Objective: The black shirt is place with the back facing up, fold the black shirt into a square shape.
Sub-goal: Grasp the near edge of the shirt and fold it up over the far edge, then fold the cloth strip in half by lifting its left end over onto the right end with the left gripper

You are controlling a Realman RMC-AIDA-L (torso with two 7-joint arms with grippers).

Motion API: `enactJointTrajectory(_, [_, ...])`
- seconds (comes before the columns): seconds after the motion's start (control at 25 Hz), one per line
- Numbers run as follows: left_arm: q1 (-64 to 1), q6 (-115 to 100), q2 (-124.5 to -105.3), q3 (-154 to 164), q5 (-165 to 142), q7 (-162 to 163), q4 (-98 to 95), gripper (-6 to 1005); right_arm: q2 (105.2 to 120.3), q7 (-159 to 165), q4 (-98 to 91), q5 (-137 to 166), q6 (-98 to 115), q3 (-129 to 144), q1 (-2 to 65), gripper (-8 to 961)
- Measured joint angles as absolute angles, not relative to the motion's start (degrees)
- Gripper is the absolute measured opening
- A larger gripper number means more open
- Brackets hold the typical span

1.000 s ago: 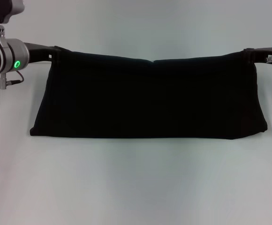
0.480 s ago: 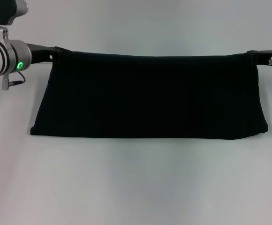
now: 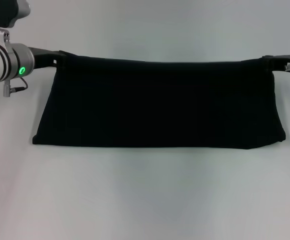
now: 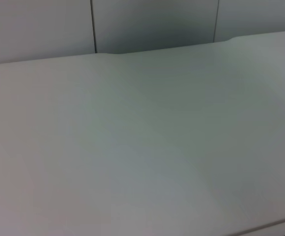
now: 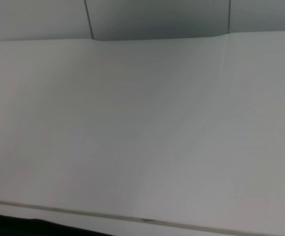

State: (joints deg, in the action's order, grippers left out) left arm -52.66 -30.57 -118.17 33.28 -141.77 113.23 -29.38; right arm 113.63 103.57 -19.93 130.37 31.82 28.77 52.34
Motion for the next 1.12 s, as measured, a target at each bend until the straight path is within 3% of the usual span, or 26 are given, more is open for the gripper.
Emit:
enactJointTrajectory(0.32, [-52.8,-26.5,-119.64,34.7,-141.9,113.2,-28.7,111,114.38,103.8,-20.2,130.6,30.5,30.3,52.2,140])
enactJointTrajectory(0.52, [-52.7,-21.7,-119.76,34.7,-141.9,113.2,-26.7,331,114.17,104.0,-20.5,130.4,29.5,30.2,51.5,251])
enactJointTrajectory(0.68, [-51.7,-22.2,-119.76,34.2,-141.8,113.8,-27.6,418,113.44,104.2,-20.9,130.4,33.0,29.9,50.8,339])
enactJointTrajectory(0.88, [-48.2,-36.2,-119.73,34.5,-141.8,118.8,-35.1,526,112.89,107.3,-25.6,129.9,44.8,29.8,47.7,562])
enactJointTrajectory(1.0, [-45.1,-49.6,-119.71,34.5,-141.9,123.2,-42.7,610,112.86,108.7,-29.9,127.1,52.5,29.7,44.3,794])
enactJointTrajectory(1.12, [-42.7,-61.3,-119.64,34.2,-141.6,126.0,-48.8,732,112.68,108.7,-31.7,123.1,59.0,29.7,41.1,801])
